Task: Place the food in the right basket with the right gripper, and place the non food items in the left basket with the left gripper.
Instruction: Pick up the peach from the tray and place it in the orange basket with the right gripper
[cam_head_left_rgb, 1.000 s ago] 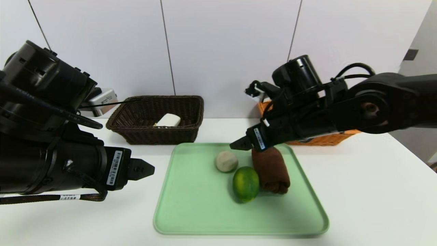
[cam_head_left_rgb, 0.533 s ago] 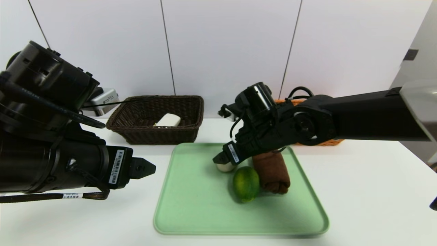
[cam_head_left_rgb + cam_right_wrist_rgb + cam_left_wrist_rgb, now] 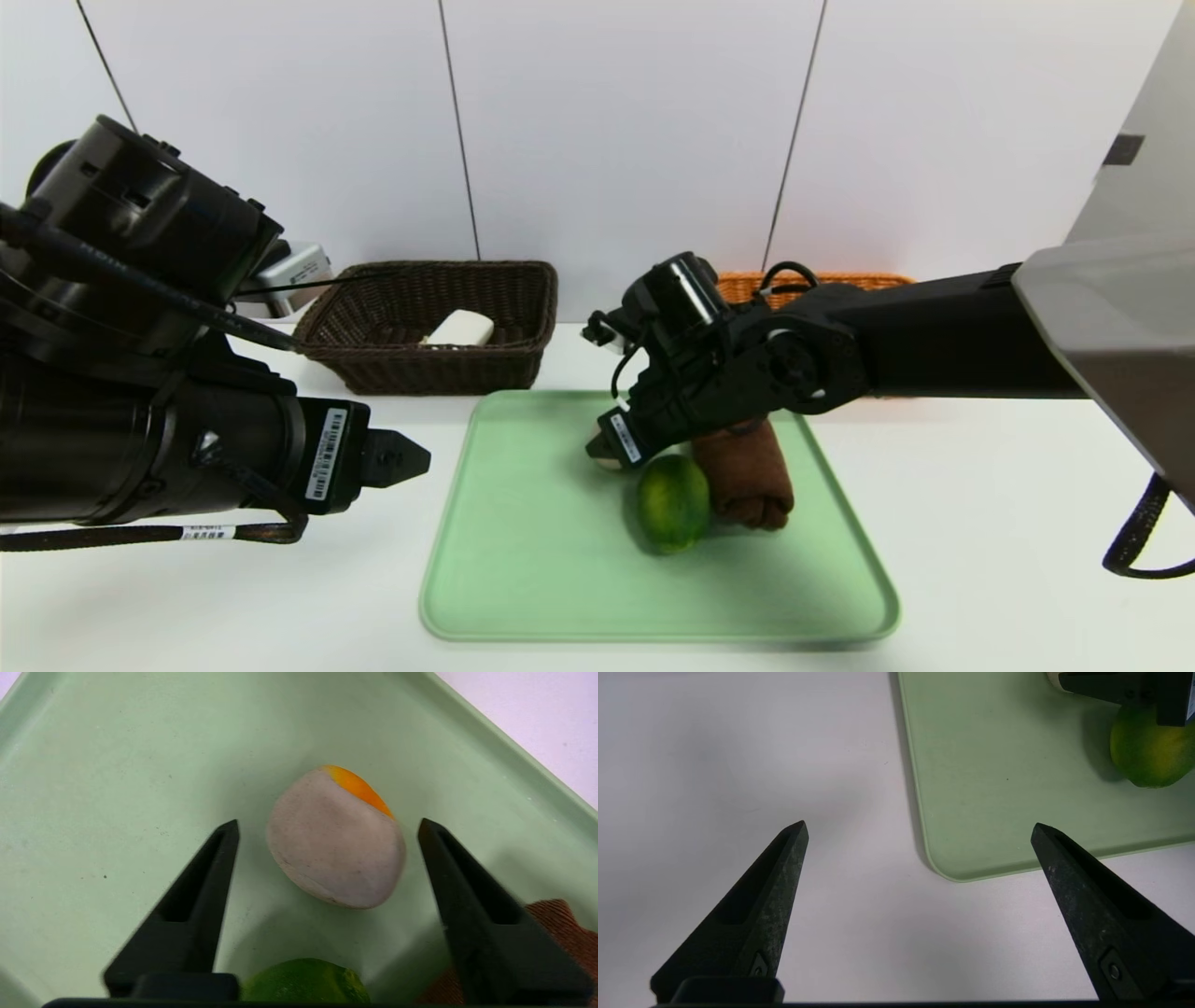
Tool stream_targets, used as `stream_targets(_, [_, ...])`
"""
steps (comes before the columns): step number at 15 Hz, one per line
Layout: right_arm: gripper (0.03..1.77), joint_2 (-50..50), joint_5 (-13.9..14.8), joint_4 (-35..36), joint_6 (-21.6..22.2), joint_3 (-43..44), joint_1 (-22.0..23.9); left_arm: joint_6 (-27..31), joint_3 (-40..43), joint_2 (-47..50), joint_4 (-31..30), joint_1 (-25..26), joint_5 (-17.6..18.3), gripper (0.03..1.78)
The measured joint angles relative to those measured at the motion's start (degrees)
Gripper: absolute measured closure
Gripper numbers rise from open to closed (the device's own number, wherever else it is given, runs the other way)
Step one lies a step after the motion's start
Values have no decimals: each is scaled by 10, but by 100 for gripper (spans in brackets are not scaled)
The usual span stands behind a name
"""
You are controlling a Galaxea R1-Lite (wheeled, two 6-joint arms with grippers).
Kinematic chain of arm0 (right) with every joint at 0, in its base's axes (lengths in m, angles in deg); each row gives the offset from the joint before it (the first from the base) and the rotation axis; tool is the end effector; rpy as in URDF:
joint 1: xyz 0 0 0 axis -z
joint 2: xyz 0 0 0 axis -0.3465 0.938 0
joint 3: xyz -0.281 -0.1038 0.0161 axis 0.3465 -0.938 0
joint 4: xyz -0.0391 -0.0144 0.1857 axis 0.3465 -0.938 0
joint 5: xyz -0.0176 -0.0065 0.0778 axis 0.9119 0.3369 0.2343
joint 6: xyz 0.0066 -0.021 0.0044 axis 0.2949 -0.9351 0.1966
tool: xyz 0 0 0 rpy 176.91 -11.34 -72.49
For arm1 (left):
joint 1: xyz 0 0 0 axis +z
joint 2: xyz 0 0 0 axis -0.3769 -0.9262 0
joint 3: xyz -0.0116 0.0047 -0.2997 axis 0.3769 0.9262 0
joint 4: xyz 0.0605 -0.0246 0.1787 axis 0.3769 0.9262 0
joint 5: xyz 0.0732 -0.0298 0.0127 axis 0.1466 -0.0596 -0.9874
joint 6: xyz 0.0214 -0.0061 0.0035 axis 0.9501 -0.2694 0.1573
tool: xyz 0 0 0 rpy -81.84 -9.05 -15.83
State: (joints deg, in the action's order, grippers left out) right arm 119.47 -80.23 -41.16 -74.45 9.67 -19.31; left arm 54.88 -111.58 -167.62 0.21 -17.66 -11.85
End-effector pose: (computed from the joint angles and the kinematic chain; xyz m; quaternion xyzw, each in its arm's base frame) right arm 0.3229 0.2680 0.1538 -0.1400 0.3766 0.3287 0.8547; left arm 0.1594 -0.1238 0.2667 -0.0136 0.3798 -0.0897 0.9206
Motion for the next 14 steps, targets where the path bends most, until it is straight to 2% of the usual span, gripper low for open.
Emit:
stream_targets(4, [107, 1, 1, -3, 0, 0, -7, -1, 0, 0, 0, 0, 0, 12])
stream_targets(5, [148, -1, 1, -3, 1, 0, -7, -1, 1, 0, 0, 0, 1, 12])
stream_targets(6, [173, -5, 1, -4, 2, 0, -7, -1, 1, 0, 0, 0, 0, 12])
stream_targets(9, [173, -32, 8, -3, 2, -2, -4, -1, 1, 1, 0, 0, 0, 12])
stream_targets(14, [174, -101, 68, 30, 3, -1, 10, -1, 2, 3, 1, 0, 0, 12])
